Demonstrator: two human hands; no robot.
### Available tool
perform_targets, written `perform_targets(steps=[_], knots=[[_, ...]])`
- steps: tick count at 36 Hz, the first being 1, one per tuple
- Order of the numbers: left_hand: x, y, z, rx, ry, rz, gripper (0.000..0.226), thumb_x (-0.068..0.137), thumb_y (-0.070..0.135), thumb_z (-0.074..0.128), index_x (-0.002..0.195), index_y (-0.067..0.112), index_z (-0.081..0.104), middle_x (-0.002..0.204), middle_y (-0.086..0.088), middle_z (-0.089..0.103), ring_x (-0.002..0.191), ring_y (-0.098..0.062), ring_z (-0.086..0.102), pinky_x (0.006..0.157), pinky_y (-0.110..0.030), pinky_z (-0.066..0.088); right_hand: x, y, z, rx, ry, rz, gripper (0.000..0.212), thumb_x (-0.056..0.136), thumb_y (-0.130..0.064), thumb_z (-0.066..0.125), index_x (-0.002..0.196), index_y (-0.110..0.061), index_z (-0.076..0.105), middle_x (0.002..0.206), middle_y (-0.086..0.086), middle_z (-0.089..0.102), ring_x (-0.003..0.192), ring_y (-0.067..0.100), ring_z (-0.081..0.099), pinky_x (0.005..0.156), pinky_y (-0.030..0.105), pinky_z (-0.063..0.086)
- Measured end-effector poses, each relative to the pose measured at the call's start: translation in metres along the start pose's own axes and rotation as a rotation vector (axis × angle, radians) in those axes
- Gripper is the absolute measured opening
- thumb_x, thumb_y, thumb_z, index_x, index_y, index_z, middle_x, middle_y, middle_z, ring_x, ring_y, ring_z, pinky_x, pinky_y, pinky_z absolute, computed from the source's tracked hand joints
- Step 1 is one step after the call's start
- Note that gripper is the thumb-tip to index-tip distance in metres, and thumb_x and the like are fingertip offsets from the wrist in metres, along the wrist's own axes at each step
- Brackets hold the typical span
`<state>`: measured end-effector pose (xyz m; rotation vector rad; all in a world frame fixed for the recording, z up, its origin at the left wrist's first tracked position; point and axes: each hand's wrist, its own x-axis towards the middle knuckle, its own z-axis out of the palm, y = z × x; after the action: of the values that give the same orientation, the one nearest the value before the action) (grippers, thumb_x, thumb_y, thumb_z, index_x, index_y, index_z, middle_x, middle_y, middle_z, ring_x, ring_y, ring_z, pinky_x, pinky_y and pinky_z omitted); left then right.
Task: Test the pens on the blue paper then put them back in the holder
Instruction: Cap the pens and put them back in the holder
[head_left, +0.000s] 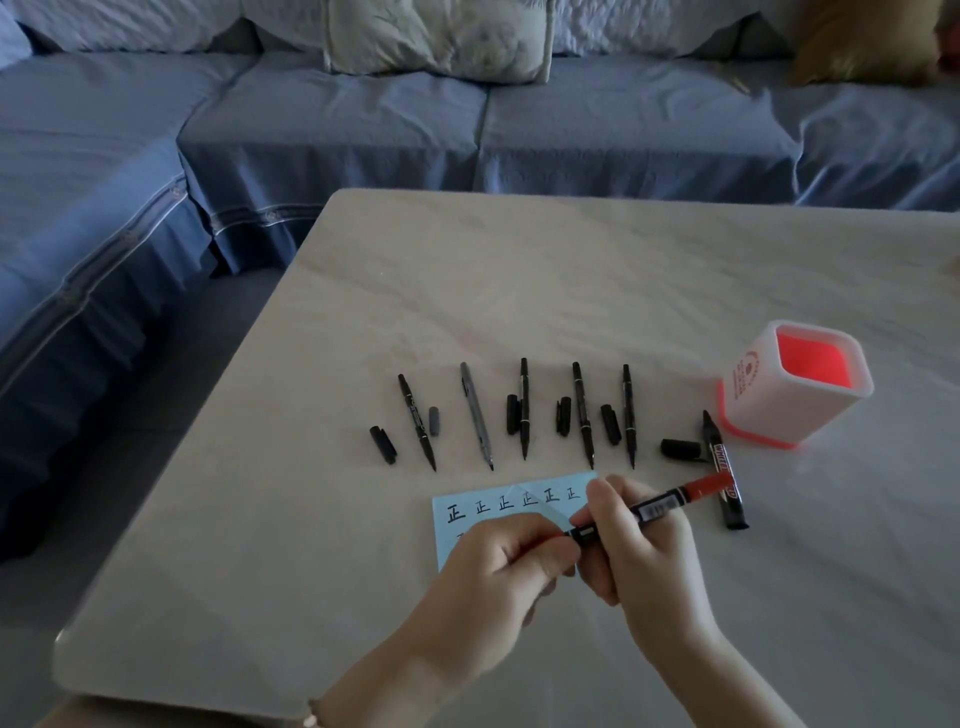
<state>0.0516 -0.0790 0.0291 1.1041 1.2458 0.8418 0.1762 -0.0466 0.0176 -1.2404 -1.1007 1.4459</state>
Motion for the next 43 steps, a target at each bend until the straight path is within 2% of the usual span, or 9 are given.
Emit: perform_targets(steps=[3,8,13,20,25,29,32,36,43], knots=[[0.001,0.003,-0.001,-0.095,-0.045,-0.052,0.027,0.078,0.026,0.051,0.052,0.023,0.060,0.041,0.013,0.035,0.039,-0.005,0.027,0.042,-0.017,0.025,-0.001,0.002,0.001,0.034,-0.001,-0.012,0.051,0.093,-0.009,0.046,0.043,-0.017,0.047,0.029,0.005,0.038,0.025,0.011,0.028,0.031,0.016,0.024],[0.002,0.001,-0.003,0.438,0.027,0.308,0.030,0.086,0.039,0.046,0.074,0.017,0.062,0.059,-0.002,0.058,0.049,-0.006,0.043,0.051,-0.025,0.036,-0.001,-0.001,0.005,0.160,0.036,0.031,0.057,0.093,-0.001,0.038,0.039,-0.019,0.046,0.031,-0.004,0.033,0.026,0.008,0.026,0.035,0.014,0.020],[0.016,-0.004,-0.007,0.864,0.109,0.599,0.035,0.090,0.037,0.040,0.070,0.012,0.055,0.058,0.006,0.052,0.053,-0.010,0.045,0.049,-0.020,0.035,0.002,-0.004,0.002,0.266,0.037,0.106,0.056,0.093,-0.007,0.041,0.039,-0.021,0.045,0.036,-0.003,0.033,0.031,0.008,0.027,0.035,0.017,0.020],[0.047,-0.001,0.001,0.793,0.137,0.267,0.027,0.094,0.036,0.046,0.077,0.017,0.055,0.056,0.005,0.046,0.049,-0.007,0.039,0.047,-0.018,0.029,0.032,0.009,-0.019,0.138,0.082,0.411,0.035,0.094,-0.030,0.047,0.063,-0.014,0.047,0.039,-0.003,0.036,0.034,0.008,0.028,0.043,0.022,0.021],[0.064,0.005,-0.003,0.754,0.228,0.176,0.026,0.096,0.035,0.044,0.087,0.016,0.058,0.054,0.007,0.043,0.045,-0.005,0.035,0.042,-0.016,0.028,0.043,0.001,-0.054,-0.483,0.218,-0.034,0.014,0.090,-0.028,0.053,0.100,-0.019,0.048,0.051,-0.002,0.051,0.043,0.005,0.042,0.053,0.029,0.041],[0.070,0.014,0.005,0.759,0.200,0.243,0.021,0.096,0.032,0.044,0.087,0.018,0.056,0.062,0.009,0.046,0.053,-0.004,0.042,0.046,-0.016,0.029,0.044,-0.008,-0.064,-0.928,0.089,-0.399,0.032,0.084,-0.017,0.058,0.112,-0.031,0.057,0.060,-0.014,0.046,0.060,0.008,0.046,0.051,0.022,0.040],[0.072,0.023,0.017,0.765,0.164,0.350,0.021,0.094,0.036,0.047,0.092,0.018,0.057,0.078,0.006,0.053,0.068,-0.008,0.051,0.058,-0.017,0.036,0.049,-0.013,-0.062,-1.163,0.090,-0.616,0.021,0.075,-0.026,0.053,0.090,-0.025,0.069,0.066,-0.010,0.055,0.047,0.010,0.051,0.037,0.018,0.037],[0.073,0.032,0.025,0.739,0.156,0.471,0.019,0.090,0.038,0.052,0.091,0.020,0.058,0.077,0.010,0.049,0.068,-0.007,0.047,0.061,-0.016,0.036,0.059,-0.013,-0.071,-1.170,0.101,-0.782,0.022,0.077,-0.026,0.048,0.075,-0.015,0.068,0.063,0.000,0.054,0.044,0.017,0.051,0.033,0.026,0.041],[0.070,0.018,0.005,0.718,0.174,0.320,0.015,0.091,0.033,0.052,0.105,0.034,0.055,0.083,0.012,0.054,0.078,-0.002,0.053,0.067,-0.011,0.041,0.084,-0.054,-0.125,-0.837,0.522,-0.747,0.017,0.083,-0.014,0.056,0.086,-0.004,0.069,0.084,0.008,0.059,0.074,0.016,0.054,0.071,0.011,0.039]])
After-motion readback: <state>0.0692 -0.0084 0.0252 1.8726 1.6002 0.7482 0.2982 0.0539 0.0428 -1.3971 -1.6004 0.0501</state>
